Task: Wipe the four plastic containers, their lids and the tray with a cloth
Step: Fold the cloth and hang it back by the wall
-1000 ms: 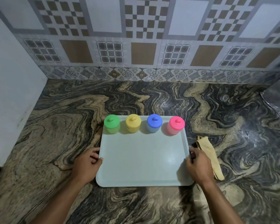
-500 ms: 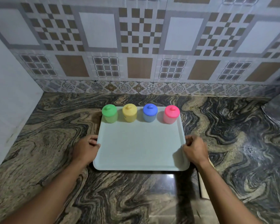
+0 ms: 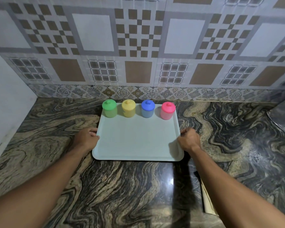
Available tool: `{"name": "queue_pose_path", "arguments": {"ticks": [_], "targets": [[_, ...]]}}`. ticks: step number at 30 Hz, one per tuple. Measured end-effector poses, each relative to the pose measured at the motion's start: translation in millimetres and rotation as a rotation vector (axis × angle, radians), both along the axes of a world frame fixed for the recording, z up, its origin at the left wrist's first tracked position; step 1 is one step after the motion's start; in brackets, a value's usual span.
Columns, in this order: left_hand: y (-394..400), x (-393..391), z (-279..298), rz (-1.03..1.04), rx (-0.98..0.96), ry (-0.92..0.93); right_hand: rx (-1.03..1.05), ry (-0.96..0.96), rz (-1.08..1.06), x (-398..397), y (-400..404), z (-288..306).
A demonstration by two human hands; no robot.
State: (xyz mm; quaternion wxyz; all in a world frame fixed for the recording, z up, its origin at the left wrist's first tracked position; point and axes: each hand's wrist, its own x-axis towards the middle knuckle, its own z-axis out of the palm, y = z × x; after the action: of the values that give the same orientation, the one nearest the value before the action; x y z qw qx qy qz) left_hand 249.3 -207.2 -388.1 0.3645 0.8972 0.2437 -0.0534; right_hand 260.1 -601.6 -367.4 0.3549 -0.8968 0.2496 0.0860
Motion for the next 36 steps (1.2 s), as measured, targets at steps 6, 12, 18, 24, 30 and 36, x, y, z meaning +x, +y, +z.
{"name": "queue_pose_path", "arguments": {"ticks": [6, 12, 18, 24, 30, 36], "targets": [[-9.7, -13.2, 5.0, 0.041, 0.039, -0.141, 0.018, -0.034, 0.051, -5.0, -16.4, 4.6], [-77.2, -40.0, 21.0, -0.196, -0.014, -0.380, -0.014, -0.185, 0.004, -44.4, -71.2, 38.9], [-188.8, -66.2, 21.6, -0.572, -0.161, -0.310, -0.093, -0.182, -0.010, -128.8, -101.2, 29.6], [-280.5, -75.5, 15.3, -0.829, -0.215, -0.178, -0.212, -0.062, 0.142, -175.4, -88.3, -3.3], [-323.4, -78.2, 15.7, -0.746, -0.236, 0.060, 0.065, -0.286, -0.031, -201.6, -96.5, 7.9], [-325.3, -96.6, 47.5, -0.601, -0.810, 0.346, 0.212, -0.475, 0.041, -241.3, -95.6, 24.7]]}}
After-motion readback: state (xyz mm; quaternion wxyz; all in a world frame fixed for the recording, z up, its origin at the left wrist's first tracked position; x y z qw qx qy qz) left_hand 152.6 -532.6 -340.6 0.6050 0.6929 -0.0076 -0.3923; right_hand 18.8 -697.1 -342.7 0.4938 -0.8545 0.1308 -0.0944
